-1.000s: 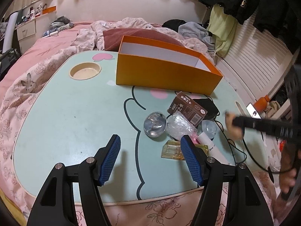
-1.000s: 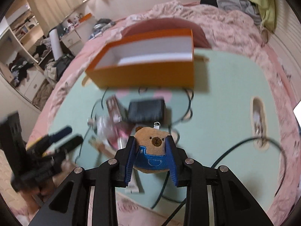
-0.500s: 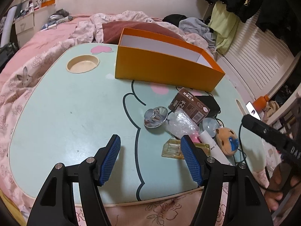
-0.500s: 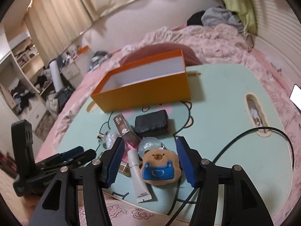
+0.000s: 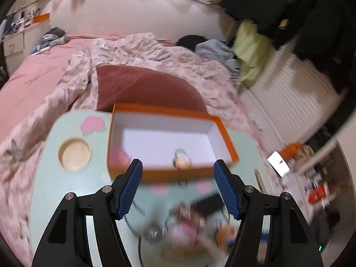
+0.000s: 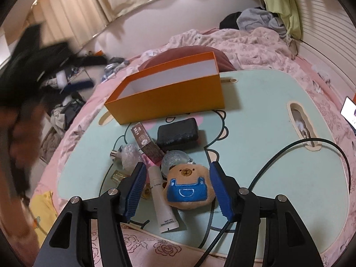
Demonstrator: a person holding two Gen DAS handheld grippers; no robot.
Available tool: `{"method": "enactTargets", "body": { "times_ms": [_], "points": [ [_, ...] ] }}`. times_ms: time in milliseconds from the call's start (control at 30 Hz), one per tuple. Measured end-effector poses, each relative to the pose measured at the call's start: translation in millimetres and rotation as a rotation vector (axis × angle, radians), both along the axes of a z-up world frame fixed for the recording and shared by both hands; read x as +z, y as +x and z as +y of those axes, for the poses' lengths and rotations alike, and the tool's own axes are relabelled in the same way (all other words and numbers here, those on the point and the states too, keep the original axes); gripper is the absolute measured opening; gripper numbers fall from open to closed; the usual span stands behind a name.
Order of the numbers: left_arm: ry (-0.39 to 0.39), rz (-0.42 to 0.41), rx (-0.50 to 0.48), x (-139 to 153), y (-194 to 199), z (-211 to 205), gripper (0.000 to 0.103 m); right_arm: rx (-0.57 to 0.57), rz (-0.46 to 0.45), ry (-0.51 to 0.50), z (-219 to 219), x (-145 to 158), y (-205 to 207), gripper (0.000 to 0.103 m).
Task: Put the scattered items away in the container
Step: 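Carry the bear keychain out and set it on the table, then grasp the pink ball in the orange box with the right gripper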
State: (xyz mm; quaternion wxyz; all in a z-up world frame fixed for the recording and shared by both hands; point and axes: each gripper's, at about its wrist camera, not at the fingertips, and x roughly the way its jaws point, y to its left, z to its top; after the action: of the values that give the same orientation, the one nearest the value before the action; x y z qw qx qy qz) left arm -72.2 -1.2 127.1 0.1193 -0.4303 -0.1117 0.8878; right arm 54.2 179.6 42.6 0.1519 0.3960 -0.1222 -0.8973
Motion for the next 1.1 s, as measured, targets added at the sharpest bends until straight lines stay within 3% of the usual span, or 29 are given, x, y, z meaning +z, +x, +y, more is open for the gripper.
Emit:
{"method": "enactTargets", "body": {
  "times_ms": [167, 333, 500, 667, 833, 967, 1100],
  "points": [
    [-0.022, -0.283, -0.065, -32.9, -63.5, 27.0, 0.067, -0.009, -0.014, -0.019, 3.4, -3.4, -0.1, 0.061],
    [-0.211, -0.397, -0.09, -60.3, -82.6, 37.1, 0.067, -0.007, -0.018, -0.02, 3.9, -3.2, 0.0, 0.062],
    [-0.131, -0.534, -0.078, -72.3, -91.5, 18.9, 0.067, -0.008, -0.027, -0.032, 6.4, -4.2, 0.2, 0.062],
    [-0.13, -0.53, -0.052, -69.5, -96.7, 12.3, 0.067, -0.01, -0.033, -0.033, 5.5, -5.5, -1.6, 0.062],
    [-0.039, -0.55, -0.057, -68.3, -97.7, 7.8, 0.067, -0.012, -0.027, -0.032, 5.5, -5.7, -1.0, 0.062],
    [0.01, -0.445, -0.095, -45.4, -91.3, 0.6, 0.067, 0.024, 0.006, -0.028, 5.3, 6.7, -5.8, 0.062],
    [0.05, -0.332, -0.082, -24.9, -83.3, -19.6, 0.067, 0.111, 0.08, 0.004, -0.3, 46.7, -30.0, 0.058]
  ]
}}
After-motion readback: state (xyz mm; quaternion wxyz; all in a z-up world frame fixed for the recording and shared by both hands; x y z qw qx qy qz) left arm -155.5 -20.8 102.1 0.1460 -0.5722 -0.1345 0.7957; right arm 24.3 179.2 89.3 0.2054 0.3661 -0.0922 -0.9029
